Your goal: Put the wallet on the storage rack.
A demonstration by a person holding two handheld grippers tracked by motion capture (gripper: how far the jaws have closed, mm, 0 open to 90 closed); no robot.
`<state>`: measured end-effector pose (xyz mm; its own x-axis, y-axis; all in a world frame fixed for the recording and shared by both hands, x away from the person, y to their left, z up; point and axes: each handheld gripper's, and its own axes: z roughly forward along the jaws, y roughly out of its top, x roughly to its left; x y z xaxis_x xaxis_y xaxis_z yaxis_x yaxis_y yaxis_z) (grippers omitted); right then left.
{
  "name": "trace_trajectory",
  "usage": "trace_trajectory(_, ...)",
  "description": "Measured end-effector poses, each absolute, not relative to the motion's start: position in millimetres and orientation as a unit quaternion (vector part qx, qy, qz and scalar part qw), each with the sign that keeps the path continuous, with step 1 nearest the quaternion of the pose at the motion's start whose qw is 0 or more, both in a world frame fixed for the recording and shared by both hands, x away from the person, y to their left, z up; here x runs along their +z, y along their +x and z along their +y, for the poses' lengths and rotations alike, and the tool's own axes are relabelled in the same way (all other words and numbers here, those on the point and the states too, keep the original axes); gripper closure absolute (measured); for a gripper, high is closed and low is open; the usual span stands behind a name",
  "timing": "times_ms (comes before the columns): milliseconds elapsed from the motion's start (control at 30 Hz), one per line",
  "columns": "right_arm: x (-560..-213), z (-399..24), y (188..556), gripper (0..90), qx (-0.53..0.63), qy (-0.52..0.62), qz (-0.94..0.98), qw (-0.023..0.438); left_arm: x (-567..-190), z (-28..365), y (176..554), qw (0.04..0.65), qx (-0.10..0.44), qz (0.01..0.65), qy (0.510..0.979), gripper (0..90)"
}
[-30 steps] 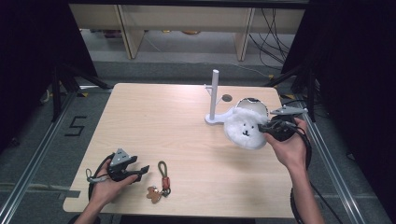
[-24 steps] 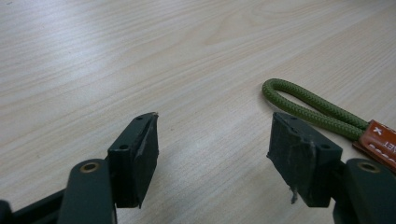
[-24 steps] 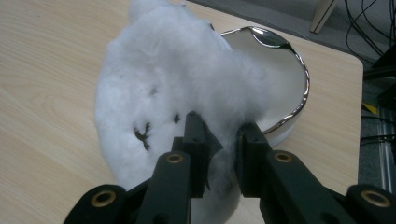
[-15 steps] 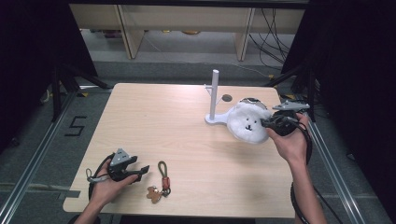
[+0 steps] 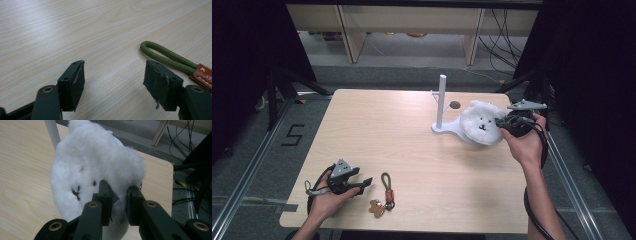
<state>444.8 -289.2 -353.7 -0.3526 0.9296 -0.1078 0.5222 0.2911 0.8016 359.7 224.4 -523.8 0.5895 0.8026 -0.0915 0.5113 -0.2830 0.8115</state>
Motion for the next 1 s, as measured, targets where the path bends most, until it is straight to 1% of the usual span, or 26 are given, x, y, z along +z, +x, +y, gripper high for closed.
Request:
trace_trajectory(33, -351.4, -288.4, 445.2, 78.1, 0.338, 0.498, 0.747, 0.283, -523.6, 224.5, 359.4, 0.423, 0.174, 0.420, 0.784, 32.4)
trace_trajectory(67, -352.3, -289.3, 447.7, 78.1, 0.343, 0.490, 0.746, 0.291, -523.9, 224.6, 359.7, 0.424, 0.173, 0.419, 0.784, 32.4)
trace_trajectory(133, -350.6, -288.2, 449.4, 78.1, 0.335, 0.498, 0.747, 0.287, -523.9, 225.0, 359.7, 0.423, 0.171, 0.418, 0.785, 32.4)
trace_trajectory(233, -352.1, -287.7, 456.9, 78.1, 0.344, 0.490, 0.742, 0.302, -524.0, 225.4, 359.8, 0.424, 0.173, 0.419, 0.784, 32.3)
trace_trajectory(333, -350.7, -288.1, 459.1, 78.1, 0.338, 0.494, 0.745, 0.295, -524.0, 225.4, 359.7, 0.424, 0.172, 0.419, 0.784, 32.3)
trace_trajectory(433, -354.3, -288.3, 465.7, 78.1, 0.335, 0.494, 0.746, 0.297, -524.0, 224.9, 359.4, 0.425, 0.173, 0.420, 0.783, 32.3)
trace_trajectory(500, -356.6, -290.1, 470.2, 78.1, 0.331, 0.485, 0.750, 0.304, -523.5, 226.5, 359.7, 0.417, 0.173, 0.414, 0.790, 32.3)
trace_trajectory(533, -357.4, -289.1, 471.1, 78.0, 0.331, 0.498, 0.746, 0.293, -523.7, 226.7, 359.7, 0.416, 0.173, 0.414, 0.791, 32.2)
trace_trajectory(633, -362.4, -291.0, 476.5, 78.0, 0.330, 0.498, 0.747, 0.292, -524.1, 226.2, 359.6, 0.417, 0.172, 0.414, 0.791, 32.2)
trace_trajectory(700, -367.6, -295.3, 482.8, 78.0, 0.322, 0.481, 0.757, 0.303, -524.2, 226.1, 359.7, 0.417, 0.172, 0.413, 0.791, 32.2)
trace_trajectory(1000, -377.5, -298.3, 490.4, 77.7, 0.314, 0.500, 0.749, 0.301, -525.1, 225.1, 359.4, 0.421, 0.171, 0.415, 0.788, 32.1)
